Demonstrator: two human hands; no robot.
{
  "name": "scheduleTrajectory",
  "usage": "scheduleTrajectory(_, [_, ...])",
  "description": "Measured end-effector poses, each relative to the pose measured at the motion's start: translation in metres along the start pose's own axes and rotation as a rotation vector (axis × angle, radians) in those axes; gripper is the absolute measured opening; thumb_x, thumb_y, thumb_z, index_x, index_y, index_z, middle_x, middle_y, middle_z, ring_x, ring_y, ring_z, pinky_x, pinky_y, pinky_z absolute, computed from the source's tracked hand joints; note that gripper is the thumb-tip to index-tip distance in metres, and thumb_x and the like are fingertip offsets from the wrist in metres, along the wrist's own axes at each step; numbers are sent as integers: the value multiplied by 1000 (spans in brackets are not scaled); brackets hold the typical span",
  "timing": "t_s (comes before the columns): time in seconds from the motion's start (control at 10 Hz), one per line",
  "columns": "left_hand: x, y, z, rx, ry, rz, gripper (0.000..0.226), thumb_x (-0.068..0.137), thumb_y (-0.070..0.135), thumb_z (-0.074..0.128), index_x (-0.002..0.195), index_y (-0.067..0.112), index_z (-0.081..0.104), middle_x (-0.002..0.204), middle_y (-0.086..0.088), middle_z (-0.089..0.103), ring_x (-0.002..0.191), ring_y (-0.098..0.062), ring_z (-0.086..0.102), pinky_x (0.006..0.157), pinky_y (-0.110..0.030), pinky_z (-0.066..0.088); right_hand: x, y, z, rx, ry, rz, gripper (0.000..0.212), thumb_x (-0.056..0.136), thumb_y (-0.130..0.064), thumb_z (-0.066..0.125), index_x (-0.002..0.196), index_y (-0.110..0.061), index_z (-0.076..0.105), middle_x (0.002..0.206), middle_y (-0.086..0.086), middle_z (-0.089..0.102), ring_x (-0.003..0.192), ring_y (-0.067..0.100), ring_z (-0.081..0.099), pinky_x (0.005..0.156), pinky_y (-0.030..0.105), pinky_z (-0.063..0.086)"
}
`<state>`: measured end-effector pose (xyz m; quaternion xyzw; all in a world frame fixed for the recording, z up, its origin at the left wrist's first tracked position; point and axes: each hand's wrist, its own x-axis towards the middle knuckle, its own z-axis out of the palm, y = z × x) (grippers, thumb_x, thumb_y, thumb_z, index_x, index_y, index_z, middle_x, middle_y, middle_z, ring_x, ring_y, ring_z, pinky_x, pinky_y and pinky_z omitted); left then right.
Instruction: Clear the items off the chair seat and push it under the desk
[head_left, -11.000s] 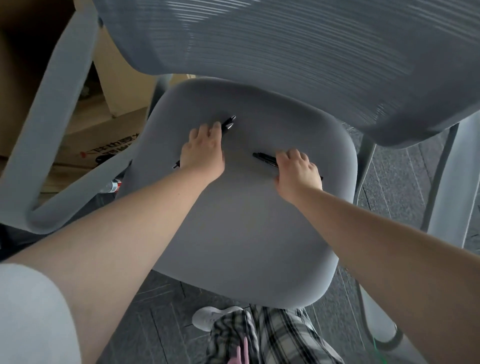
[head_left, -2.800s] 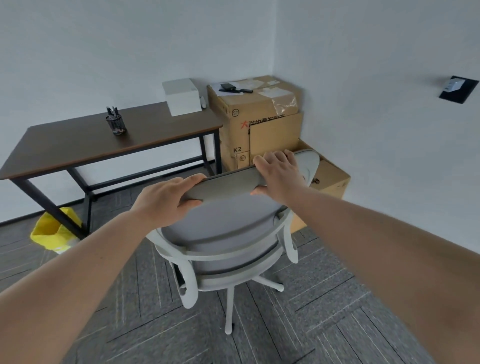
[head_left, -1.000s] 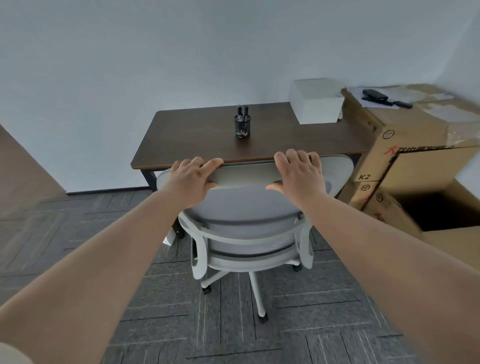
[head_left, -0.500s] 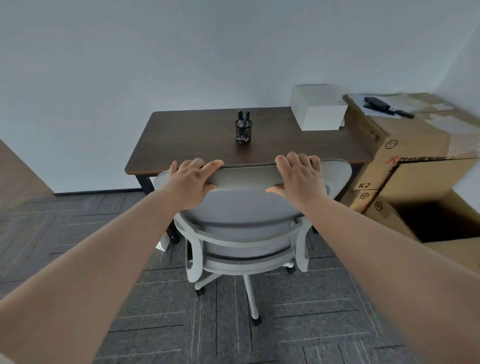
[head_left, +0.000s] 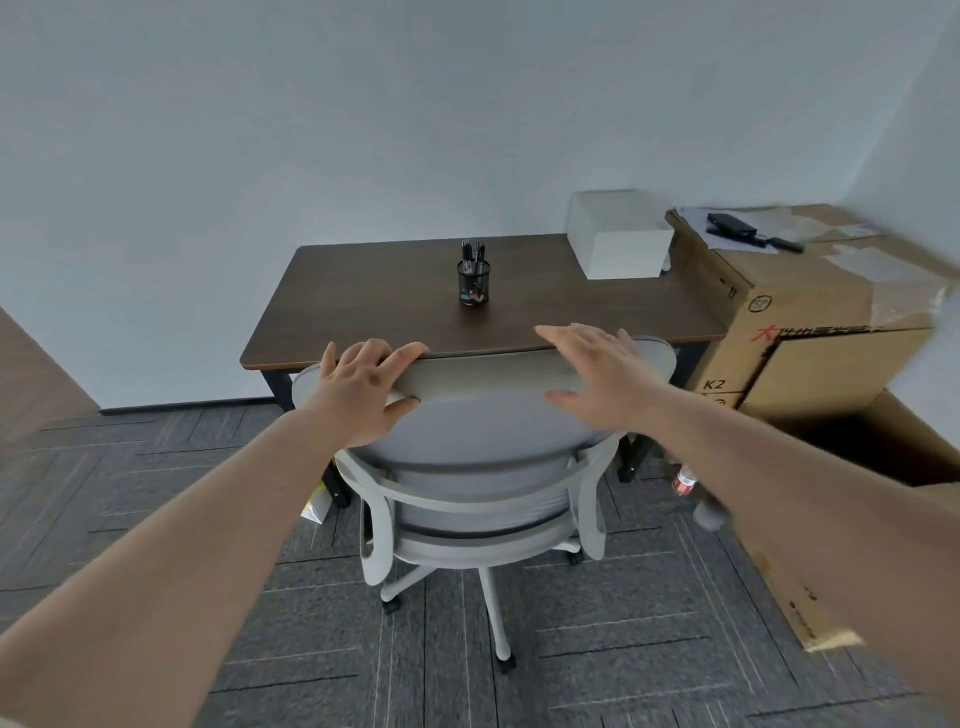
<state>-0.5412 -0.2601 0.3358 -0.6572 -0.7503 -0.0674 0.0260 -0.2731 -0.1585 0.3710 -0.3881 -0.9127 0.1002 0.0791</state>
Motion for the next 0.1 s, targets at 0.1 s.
scheduleTrajectory(0.1, [3,-2,3,0,42,13,64,86,46,56,142,39,26,125,0,45,131,-27,37,114,-60,16,-44,10,-54,149,-8,18,56,87,-44,59,139,-30,41,142,-10,47,130,7,44,110,35,35])
